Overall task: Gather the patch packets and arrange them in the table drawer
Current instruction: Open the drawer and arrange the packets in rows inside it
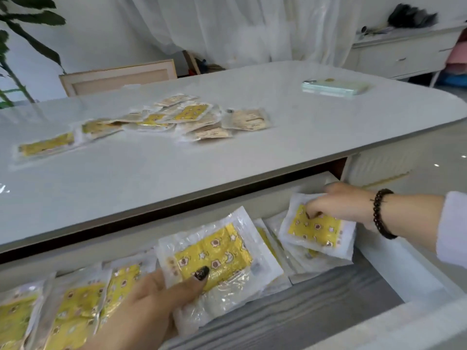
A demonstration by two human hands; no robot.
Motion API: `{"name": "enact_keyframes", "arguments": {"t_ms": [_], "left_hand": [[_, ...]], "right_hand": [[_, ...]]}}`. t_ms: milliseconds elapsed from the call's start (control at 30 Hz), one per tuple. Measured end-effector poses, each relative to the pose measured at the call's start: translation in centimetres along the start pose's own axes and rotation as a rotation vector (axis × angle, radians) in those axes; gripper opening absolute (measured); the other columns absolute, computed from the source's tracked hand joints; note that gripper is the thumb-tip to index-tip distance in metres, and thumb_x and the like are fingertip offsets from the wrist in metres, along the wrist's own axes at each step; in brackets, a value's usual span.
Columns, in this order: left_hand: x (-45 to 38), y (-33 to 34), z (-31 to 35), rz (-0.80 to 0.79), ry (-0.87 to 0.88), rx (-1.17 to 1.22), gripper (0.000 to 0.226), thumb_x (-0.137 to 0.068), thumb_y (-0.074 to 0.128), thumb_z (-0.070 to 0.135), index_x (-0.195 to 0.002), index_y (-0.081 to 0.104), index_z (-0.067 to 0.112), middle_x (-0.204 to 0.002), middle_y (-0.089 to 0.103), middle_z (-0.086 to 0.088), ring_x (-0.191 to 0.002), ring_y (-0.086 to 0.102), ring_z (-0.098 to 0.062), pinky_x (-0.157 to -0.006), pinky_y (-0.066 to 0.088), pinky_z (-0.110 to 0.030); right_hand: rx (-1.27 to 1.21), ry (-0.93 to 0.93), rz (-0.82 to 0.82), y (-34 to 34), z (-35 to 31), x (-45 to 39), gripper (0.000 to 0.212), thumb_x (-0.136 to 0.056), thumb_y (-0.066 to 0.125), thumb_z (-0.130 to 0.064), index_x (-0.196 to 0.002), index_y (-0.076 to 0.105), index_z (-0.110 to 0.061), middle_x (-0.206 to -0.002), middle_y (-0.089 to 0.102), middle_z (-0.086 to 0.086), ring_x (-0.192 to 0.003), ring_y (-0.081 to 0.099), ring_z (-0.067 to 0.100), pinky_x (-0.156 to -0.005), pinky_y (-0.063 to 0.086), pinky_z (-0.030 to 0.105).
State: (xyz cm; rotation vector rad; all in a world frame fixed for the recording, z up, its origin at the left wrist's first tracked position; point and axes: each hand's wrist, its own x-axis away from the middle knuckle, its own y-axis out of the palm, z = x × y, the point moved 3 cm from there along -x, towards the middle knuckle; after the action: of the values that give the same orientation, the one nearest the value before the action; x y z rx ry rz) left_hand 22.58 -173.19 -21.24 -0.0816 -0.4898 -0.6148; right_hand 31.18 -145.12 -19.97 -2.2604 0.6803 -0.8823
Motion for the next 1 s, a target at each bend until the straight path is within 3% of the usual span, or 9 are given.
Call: {"name": "enact_keyframes", "arguments": {"t_ms": [167, 267, 333, 400, 467, 633, 733, 867, 1000], "left_hand": [[-0.4, 0.1, -0.8, -0.05, -0.099, -0.024, 0.011, -0.054, 0.08, 0.0, -0.064, 0.075, 0.0, -0.075, 0.071, -0.023, -0.062, 0.068, -0.032, -0.077, 0.049, -0.043], [-0.4, -0.2, -1.0, -0.037, -0.135, -0.036, 0.028, -0.053, 0.089, 0.005, -0.075, 0.075, -0.003, -0.082, 0.069, -0.026, -0.072, 0.066, -0.035, -0.087, 0.048, -0.047], [-0.5, -0.3, -1.2, -0.032, -0.146, -0.022, 0.042, -0.052, 0.079, 0.01, -0.089, 0.071, -0.009, -0.085, 0.066, -0.028, -0.079, 0.062, -0.038, -0.094, 0.045, -0.052], [-0.6, -0.6, -1.4, -0.047, -0.148, -0.031, 0.044, -0.054, 0.08, 0.006, -0.092, 0.068, -0.012, -0.086, 0.064, -0.027, -0.081, 0.06, -0.038, -0.097, 0.043, -0.056], [-0.4, -0.7, -1.4, -0.052, -0.139, -0.047, 0.04, -0.052, 0.088, 0.002, -0.086, 0.07, -0.007, -0.083, 0.064, -0.025, -0.078, 0.06, -0.036, -0.092, 0.047, -0.052], [-0.5, -0.8, -1.5, -0.019, -0.112, -0.047, 0.04, -0.059, 0.08, 0.011, -0.093, 0.066, -0.006, -0.093, 0.067, -0.033, -0.089, 0.065, -0.048, -0.096, 0.049, -0.052], [-0.6, -0.9, -1.6, -0.032, -0.099, -0.048, 0.043, -0.054, 0.075, 0.016, -0.09, 0.065, -0.005, -0.085, 0.068, -0.027, -0.08, 0.064, -0.04, -0.087, 0.049, -0.047], [-1.2, -1.2, -2.0, -0.094, -0.126, -0.076, 0.051, -0.056, 0.089, 0.022, -0.096, 0.07, -0.004, -0.1, 0.066, -0.034, -0.101, 0.062, -0.052, -0.103, 0.04, -0.059], [-1.5, -1.1, -1.9, -0.192, -0.029, -0.157, 0.045, -0.051, 0.088, 0.036, -0.085, 0.076, 0.009, -0.103, 0.065, -0.032, -0.097, 0.064, -0.041, -0.102, 0.043, -0.048]], "right_hand": [[-0.158, 0.099, -0.053, 0.1, 1.1, -0.7, 0.014, -0.077, 0.068, -0.006, -0.088, 0.065, 0.002, -0.083, 0.072, 0.022, -0.075, 0.069, 0.034, -0.073, 0.056, 0.041], [-0.451, 0.178, -0.168, 1.1, 1.5, -0.2, 0.016, -0.087, 0.059, 0.0, -0.102, 0.063, 0.006, -0.08, 0.072, 0.02, -0.058, 0.069, 0.025, -0.059, 0.059, 0.037], [-0.526, 0.176, -0.119, 1.3, 1.8, -0.5, 0.02, -0.088, 0.058, 0.0, -0.107, 0.06, 0.007, -0.09, 0.071, 0.023, -0.062, 0.068, 0.026, -0.061, 0.058, 0.037], [-0.354, 0.104, 0.009, 1.2, 1.8, -0.9, 0.032, -0.085, 0.064, -0.006, -0.112, 0.055, 0.008, -0.098, 0.068, 0.024, -0.071, 0.064, 0.028, -0.063, 0.051, 0.031], [0.064, -0.053, 0.093, 1.3, 1.3, -1.0, 0.046, -0.083, 0.068, -0.022, -0.116, 0.045, 0.002, -0.103, 0.065, 0.019, -0.072, 0.059, 0.024, -0.059, 0.044, 0.028], [0.482, -0.206, 0.06, 1.6, 0.6, -0.3, 0.034, -0.092, 0.051, -0.039, -0.113, 0.037, -0.017, -0.091, 0.058, 0.005, -0.054, 0.051, 0.01, -0.04, 0.036, 0.017], [0.731, -0.264, 0.109, 1.5, 0.4, 0.1, 0.039, -0.094, 0.043, -0.043, -0.121, 0.041, -0.016, -0.113, 0.049, 0.007, -0.08, 0.051, 0.011, -0.058, 0.039, 0.017], [0.851, -0.573, 0.365, 1.5, -2.2, 1.8, 0.043, -0.092, 0.037, -0.049, -0.126, 0.043, -0.022, -0.122, 0.047, 0.001, -0.114, 0.046, 0.017, -0.094, 0.044, 0.029], [0.346, -0.798, -0.013, 2.9, -4.1, 4.9, 0.045, -0.085, 0.036, -0.059, -0.125, 0.041, -0.038, -0.118, 0.044, -0.031, -0.109, 0.046, -0.01, -0.094, 0.043, 0.015]]}}
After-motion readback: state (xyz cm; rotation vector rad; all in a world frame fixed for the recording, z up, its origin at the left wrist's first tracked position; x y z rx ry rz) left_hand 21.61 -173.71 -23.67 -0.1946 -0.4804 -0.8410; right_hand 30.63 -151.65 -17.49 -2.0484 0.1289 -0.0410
